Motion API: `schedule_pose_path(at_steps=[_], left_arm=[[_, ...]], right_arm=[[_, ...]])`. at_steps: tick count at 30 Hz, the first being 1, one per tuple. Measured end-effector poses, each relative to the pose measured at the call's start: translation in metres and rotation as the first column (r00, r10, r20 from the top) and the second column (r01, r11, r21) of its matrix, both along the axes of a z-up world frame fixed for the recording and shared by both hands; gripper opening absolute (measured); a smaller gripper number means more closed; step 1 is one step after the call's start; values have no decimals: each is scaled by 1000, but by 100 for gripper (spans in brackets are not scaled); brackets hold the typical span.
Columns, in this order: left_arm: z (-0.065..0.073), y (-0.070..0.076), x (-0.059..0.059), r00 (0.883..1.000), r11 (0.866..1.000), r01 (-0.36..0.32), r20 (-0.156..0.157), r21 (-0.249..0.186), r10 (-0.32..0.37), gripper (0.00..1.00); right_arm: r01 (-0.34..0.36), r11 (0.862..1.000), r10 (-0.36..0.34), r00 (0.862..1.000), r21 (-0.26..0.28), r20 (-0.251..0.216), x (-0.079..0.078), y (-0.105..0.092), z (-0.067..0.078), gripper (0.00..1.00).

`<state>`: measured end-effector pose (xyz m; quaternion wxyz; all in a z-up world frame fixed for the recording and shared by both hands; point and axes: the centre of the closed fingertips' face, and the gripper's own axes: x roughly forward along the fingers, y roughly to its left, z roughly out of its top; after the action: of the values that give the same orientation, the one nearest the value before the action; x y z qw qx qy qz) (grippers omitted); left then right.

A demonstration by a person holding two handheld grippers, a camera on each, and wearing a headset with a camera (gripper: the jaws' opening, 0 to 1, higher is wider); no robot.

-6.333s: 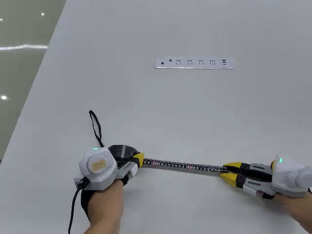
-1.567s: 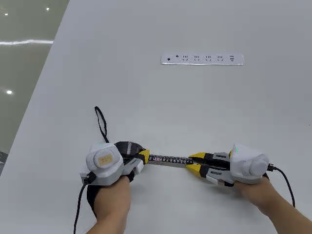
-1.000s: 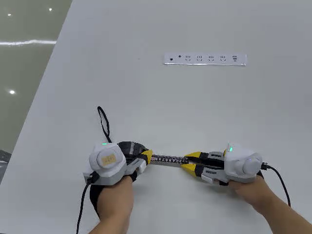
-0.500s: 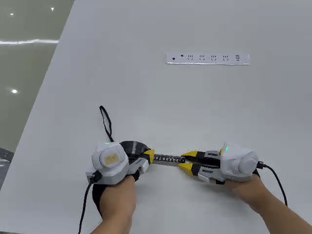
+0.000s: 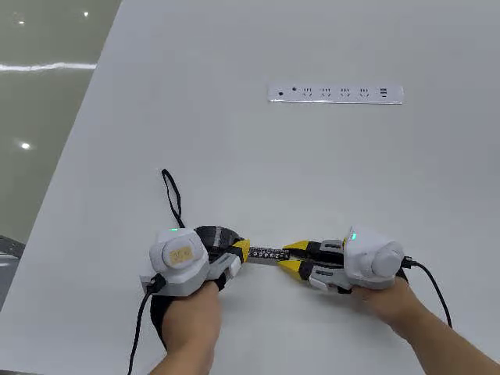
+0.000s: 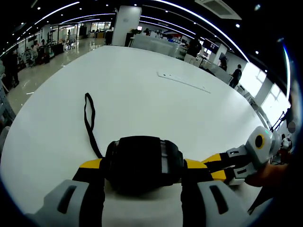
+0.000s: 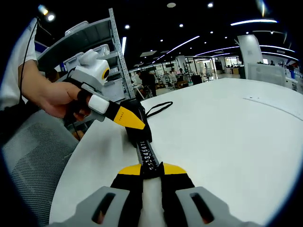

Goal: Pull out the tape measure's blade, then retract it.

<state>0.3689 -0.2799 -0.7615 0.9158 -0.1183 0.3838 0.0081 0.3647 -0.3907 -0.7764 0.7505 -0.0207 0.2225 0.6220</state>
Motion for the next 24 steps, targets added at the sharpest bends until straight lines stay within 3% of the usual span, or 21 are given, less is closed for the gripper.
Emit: schedule_pose_path(at_steps=[24], left_arm=[[0, 0, 1, 1000, 1000, -1, -3, 0, 1, 63]], right_arm=[[-27, 1000, 27, 1000, -5, 13, 1, 18, 0, 13]])
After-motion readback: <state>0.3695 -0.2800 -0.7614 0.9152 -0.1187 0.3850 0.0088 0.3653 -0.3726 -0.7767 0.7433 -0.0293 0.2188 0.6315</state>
